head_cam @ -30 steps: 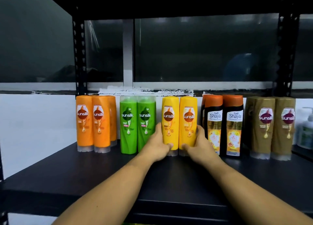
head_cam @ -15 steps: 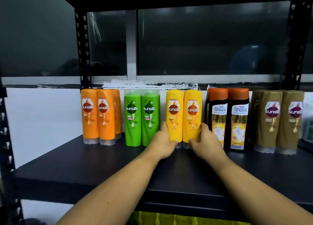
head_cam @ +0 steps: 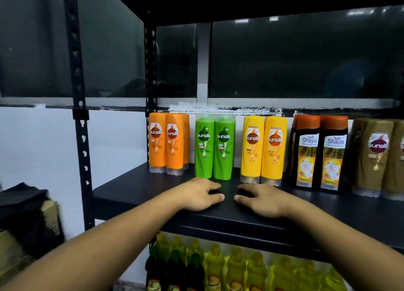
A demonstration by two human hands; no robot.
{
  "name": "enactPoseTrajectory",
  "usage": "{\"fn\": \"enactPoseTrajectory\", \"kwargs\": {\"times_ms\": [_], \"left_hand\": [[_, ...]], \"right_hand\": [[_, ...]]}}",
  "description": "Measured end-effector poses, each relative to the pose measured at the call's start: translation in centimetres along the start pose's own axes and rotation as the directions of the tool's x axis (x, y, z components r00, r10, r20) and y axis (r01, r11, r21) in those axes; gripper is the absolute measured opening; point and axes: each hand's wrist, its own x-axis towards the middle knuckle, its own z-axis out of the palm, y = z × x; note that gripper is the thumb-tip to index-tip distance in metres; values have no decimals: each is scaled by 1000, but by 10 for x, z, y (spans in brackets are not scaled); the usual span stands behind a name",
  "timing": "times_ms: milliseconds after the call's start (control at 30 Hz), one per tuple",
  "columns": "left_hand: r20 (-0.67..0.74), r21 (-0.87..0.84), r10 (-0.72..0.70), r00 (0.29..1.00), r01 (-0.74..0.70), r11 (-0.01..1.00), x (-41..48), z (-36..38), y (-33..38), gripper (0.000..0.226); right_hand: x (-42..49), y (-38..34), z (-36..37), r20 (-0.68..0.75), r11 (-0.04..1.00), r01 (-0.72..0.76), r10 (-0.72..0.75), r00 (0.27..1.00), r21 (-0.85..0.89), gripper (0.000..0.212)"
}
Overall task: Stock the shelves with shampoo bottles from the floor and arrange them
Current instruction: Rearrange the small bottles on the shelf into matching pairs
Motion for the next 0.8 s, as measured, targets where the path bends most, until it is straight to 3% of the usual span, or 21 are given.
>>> {"fn": "enactPoseTrajectory", "kwargs": {"times_ms": [133, 267, 333, 400, 467, 533, 633, 800], "left_hand": [[35, 68, -26, 999, 23, 997, -18, -12, -24, 68], [95, 118, -5, 995, -7, 993, -16, -10, -34, 68], [68, 113, -22, 997, 14, 994, -9, -12, -38, 69], [-38, 80, -58, 998, 60, 995, 2, -17, -43, 66], [-205, 8, -81, 975, 84, 996, 14, -23, -48, 56], [-351, -104, -85, 933, 51, 993, 28, -30, -51, 43], [-427, -271, -119, 897, -1, 963, 55, -36, -57, 38], [-451, -399, -164, 877, -34, 917, 89, -15, -73, 59]], "right_hand": [[9, -21, 5, 148, 997, 37, -28, 989, -61, 67], [22, -29, 12, 183, 998, 33, -22, 983, -58, 67], [29, -30, 12, 108, 1000, 6, -6, 994, -1, 64], [40, -31, 10, -99, 998, 3, 4, 995, 70, 61], [55, -34, 10, -353, 990, 8, 43, 935, 141, 57], [73, -37, 10, -514, 973, 40, 86, 853, 229, 52], [97, -41, 11, -575, 924, 84, 159, 802, 372, 53], [119, -36, 25, -504, 891, 6, 251, 827, 454, 69]]}}
